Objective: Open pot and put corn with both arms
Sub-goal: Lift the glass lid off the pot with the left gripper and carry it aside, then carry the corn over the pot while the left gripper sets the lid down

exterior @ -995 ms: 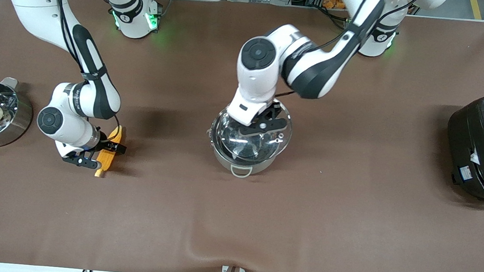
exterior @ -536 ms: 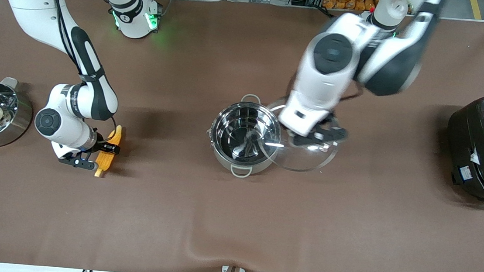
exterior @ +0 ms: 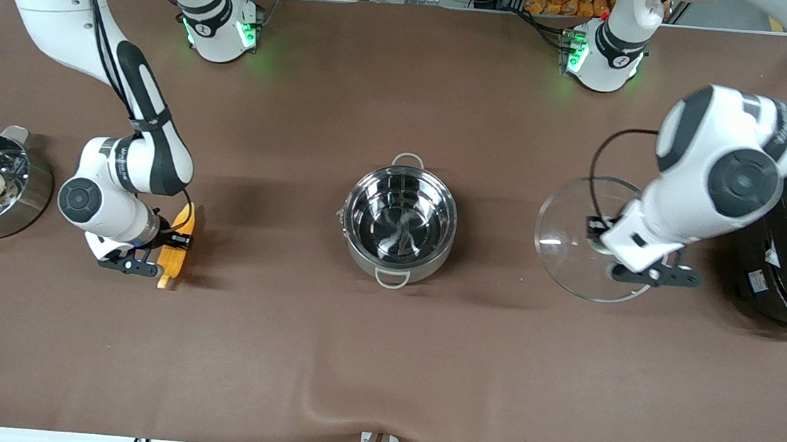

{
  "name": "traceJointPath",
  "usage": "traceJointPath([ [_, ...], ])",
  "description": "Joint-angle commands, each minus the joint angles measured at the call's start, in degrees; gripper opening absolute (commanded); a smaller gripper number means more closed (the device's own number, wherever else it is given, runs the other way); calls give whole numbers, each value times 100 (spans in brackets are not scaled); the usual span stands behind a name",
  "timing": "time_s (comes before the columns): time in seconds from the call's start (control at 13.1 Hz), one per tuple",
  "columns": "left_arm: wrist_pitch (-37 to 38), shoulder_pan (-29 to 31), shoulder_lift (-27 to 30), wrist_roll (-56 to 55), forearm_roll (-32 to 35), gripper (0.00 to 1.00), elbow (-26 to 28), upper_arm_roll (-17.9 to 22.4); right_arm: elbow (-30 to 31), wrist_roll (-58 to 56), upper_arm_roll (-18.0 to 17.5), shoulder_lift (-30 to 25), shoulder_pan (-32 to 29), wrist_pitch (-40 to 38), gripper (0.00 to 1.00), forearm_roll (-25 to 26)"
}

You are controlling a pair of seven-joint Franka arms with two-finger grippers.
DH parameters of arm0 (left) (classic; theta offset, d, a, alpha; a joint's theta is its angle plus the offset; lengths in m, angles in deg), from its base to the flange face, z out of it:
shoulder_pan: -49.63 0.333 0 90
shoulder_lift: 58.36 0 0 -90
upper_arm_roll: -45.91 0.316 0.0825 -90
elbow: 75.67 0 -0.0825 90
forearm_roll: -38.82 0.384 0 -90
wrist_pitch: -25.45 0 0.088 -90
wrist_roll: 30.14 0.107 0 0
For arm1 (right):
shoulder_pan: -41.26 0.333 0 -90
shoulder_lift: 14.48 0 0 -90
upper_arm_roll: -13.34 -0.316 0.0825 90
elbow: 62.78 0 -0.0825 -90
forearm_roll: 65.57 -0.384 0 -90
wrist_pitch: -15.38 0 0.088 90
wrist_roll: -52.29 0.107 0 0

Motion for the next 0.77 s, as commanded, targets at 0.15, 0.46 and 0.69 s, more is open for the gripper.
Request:
traceJointPath([
  [0.15,-1647,762,348,774,132,0,1598,-64,-527,235,-213,-715,430,-1378,0,-261],
  [0.46,-3177,1045,200,1101,141,0,2557,-64,-1713,279,-371,-629,965,-2750,0,-517],
  [0.69,-3926,1123,-81,1101,211,0,2892,-55,-2154,866,-372,-550,1685,-2866,0,-702],
])
